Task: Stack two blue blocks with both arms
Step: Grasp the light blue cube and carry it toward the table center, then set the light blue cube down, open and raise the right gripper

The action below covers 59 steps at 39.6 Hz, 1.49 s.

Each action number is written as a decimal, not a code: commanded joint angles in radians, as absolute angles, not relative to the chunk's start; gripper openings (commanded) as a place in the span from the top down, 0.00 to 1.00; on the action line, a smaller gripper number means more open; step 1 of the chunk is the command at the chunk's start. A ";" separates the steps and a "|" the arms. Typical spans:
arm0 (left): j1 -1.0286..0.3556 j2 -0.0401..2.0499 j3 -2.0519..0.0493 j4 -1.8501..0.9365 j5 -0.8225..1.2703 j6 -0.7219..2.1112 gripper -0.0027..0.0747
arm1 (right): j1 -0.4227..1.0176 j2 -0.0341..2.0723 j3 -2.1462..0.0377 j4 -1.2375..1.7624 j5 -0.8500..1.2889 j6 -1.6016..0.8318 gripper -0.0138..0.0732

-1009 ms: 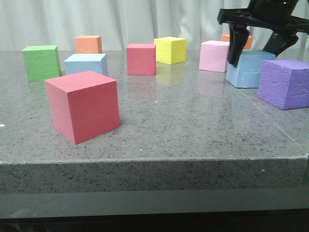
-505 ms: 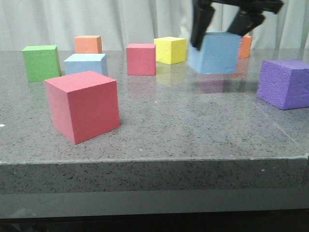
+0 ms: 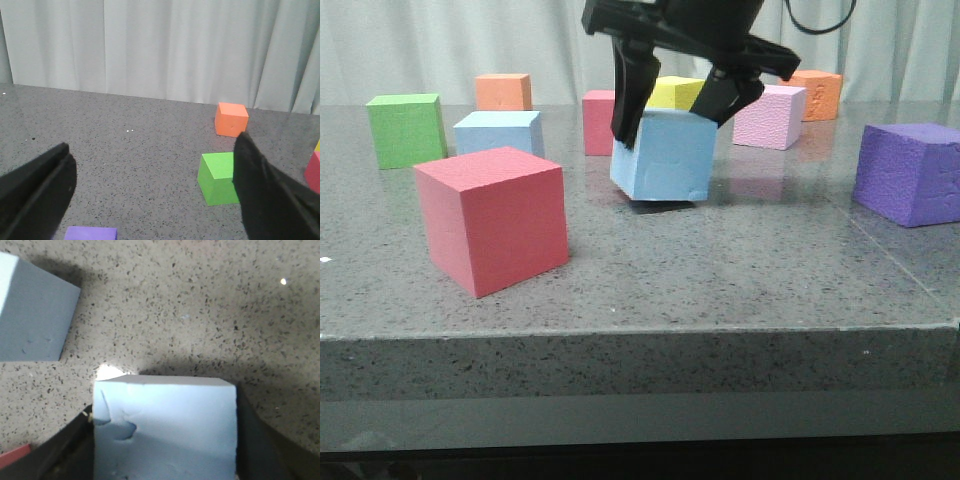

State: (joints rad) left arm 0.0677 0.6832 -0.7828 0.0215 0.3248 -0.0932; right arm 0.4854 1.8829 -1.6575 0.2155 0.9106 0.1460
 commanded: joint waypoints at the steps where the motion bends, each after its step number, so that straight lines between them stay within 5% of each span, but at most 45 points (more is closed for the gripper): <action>1: 0.066 0.688 -0.817 0.022 0.238 -0.098 0.17 | 0.485 1.830 -1.692 0.201 0.871 0.142 0.44; 13: 0.066 0.688 -0.817 0.022 0.238 -0.098 0.17 | 0.485 1.829 -1.694 0.200 0.866 0.142 0.09; 28: 0.066 0.688 -0.817 0.022 0.238 -0.098 0.17 | 0.485 1.763 -1.855 0.199 0.974 0.130 0.10; 34: 0.066 0.688 -0.817 0.022 0.238 -0.098 0.17 | 0.485 1.761 -1.867 0.200 0.989 0.129 0.34; 41: 0.066 0.688 -0.817 0.022 0.238 -0.098 0.17 | 0.479 1.727 -1.868 0.188 1.017 0.129 0.91; 59: 0.066 0.690 -0.815 0.022 0.238 -0.098 0.17 | 0.202 1.436 -1.616 0.157 1.093 0.033 0.91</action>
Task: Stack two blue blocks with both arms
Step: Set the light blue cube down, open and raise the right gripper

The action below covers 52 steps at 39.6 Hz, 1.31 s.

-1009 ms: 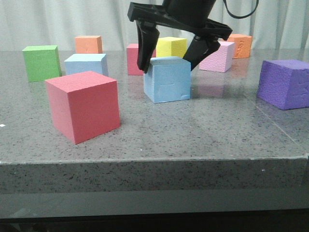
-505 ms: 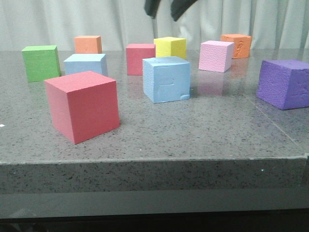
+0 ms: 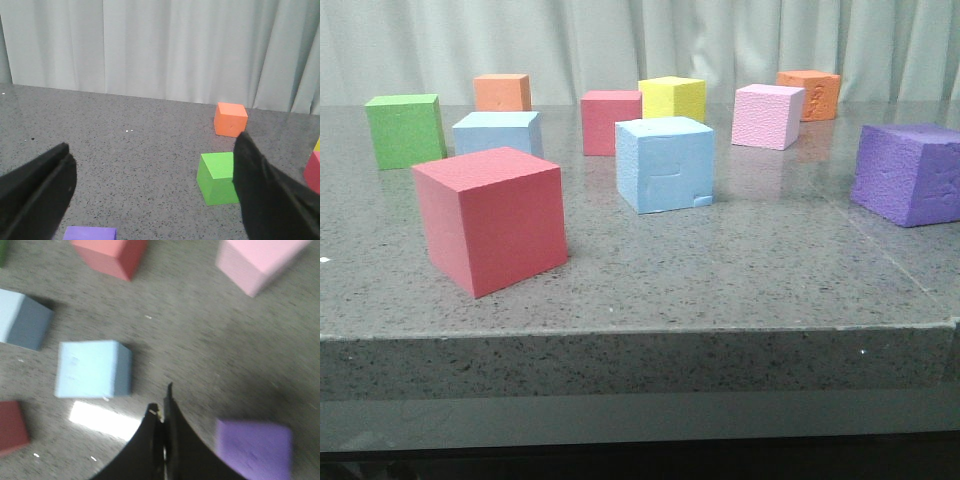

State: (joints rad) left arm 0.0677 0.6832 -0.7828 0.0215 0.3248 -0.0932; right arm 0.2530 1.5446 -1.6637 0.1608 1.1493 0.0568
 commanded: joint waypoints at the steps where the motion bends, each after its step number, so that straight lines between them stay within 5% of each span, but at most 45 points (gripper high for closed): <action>1: 0.066 0.690 -0.815 0.022 0.238 -0.098 0.17 | 0.183 1.407 -1.577 0.157 1.080 0.032 0.91; 31: 0.066 0.690 -0.815 0.022 0.238 -0.098 0.17 | 0.102 0.531 -0.459 0.156 0.398 -0.049 0.92; 45: 0.056 0.712 -0.827 -0.025 0.238 -0.098 0.17 | 0.102 0.409 -0.399 0.156 0.314 -0.049 0.92; 52: -0.057 0.804 -0.897 -0.030 0.260 -0.096 0.17 | 0.102 0.409 -0.399 0.156 0.314 -0.049 0.92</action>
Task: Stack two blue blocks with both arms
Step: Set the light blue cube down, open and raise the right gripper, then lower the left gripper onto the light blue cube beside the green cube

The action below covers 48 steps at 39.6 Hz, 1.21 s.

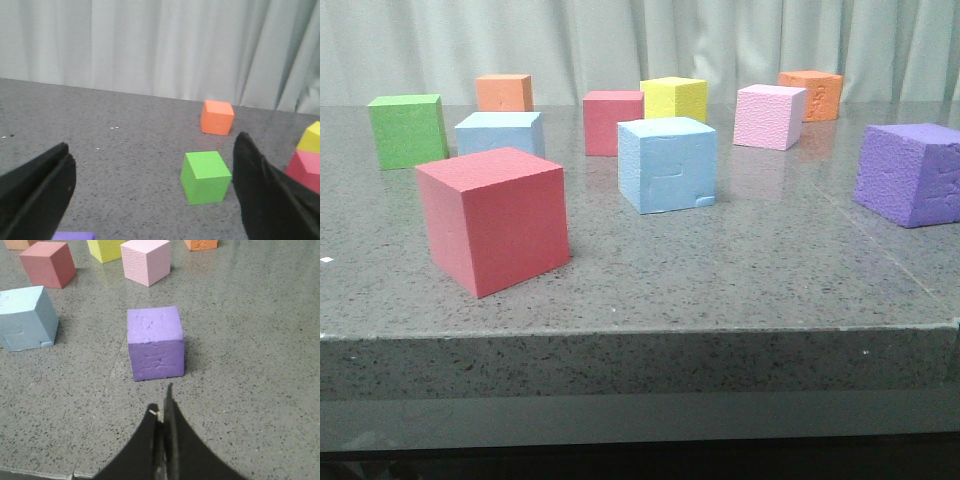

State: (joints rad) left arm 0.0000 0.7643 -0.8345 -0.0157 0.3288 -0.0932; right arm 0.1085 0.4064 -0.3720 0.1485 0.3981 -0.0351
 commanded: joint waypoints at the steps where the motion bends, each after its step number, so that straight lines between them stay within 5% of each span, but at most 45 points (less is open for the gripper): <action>1: -0.092 0.822 -0.909 -0.030 0.260 -0.096 0.17 | 0.102 0.409 -0.399 0.156 0.314 -0.049 0.92; 16: -0.417 1.188 -1.163 0.000 0.456 -0.096 0.17 | 0.102 0.409 -0.399 0.157 0.315 -0.049 0.92; 27: -0.433 1.476 -1.410 -0.059 0.768 -0.107 0.17 | 0.102 0.409 -0.399 0.158 0.319 -0.049 0.92; 48: -0.431 1.752 -1.624 -0.090 0.944 -0.214 0.17 | 0.102 0.409 -0.399 0.163 0.321 -0.049 0.92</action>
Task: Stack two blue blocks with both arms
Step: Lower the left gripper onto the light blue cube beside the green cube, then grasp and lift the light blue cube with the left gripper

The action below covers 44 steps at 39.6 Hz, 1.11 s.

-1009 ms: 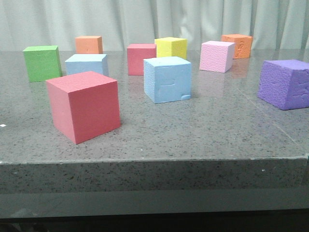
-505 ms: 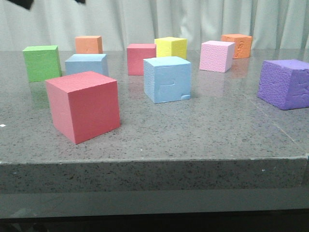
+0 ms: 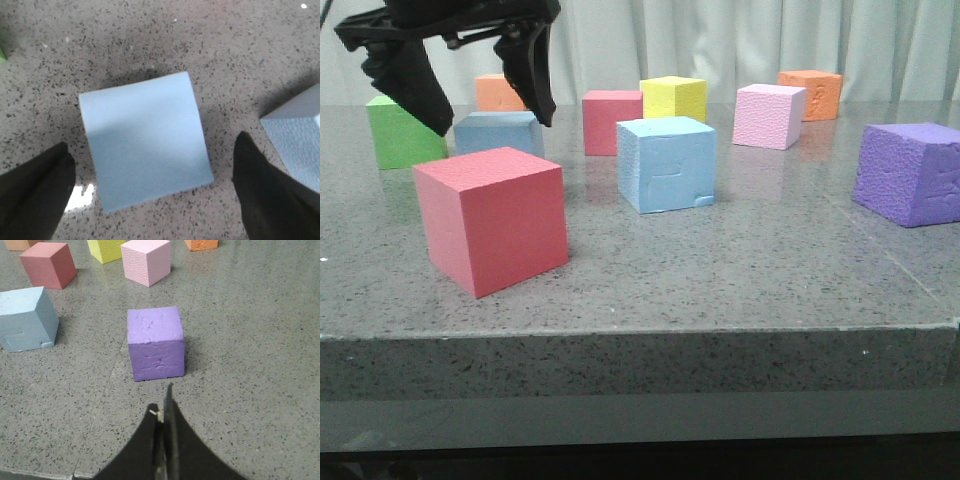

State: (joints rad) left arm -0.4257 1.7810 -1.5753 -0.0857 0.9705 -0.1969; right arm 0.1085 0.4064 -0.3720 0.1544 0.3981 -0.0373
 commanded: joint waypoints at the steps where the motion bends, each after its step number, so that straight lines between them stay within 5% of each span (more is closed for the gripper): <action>1: -0.431 1.761 -1.631 -0.090 0.944 -0.214 0.17 | 0.102 0.409 -0.399 0.163 0.321 -0.049 0.92; 25: -0.431 1.816 -1.669 -0.092 0.981 -0.228 0.18 | 0.102 0.409 -0.399 0.163 0.322 -0.049 0.92; 37: -0.431 1.812 -1.675 -0.092 0.981 -0.228 0.61 | 0.102 0.409 -0.399 0.163 0.322 -0.049 0.92; 44: -0.431 1.812 -1.754 -0.088 1.062 -0.228 0.65 | 0.102 0.409 -0.399 0.163 0.322 -0.049 0.92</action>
State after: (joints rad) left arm -0.4257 1.8639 -1.6774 -0.0851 1.0521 -0.2175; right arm 0.1085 0.4064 -0.3720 0.1548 0.3981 -0.0399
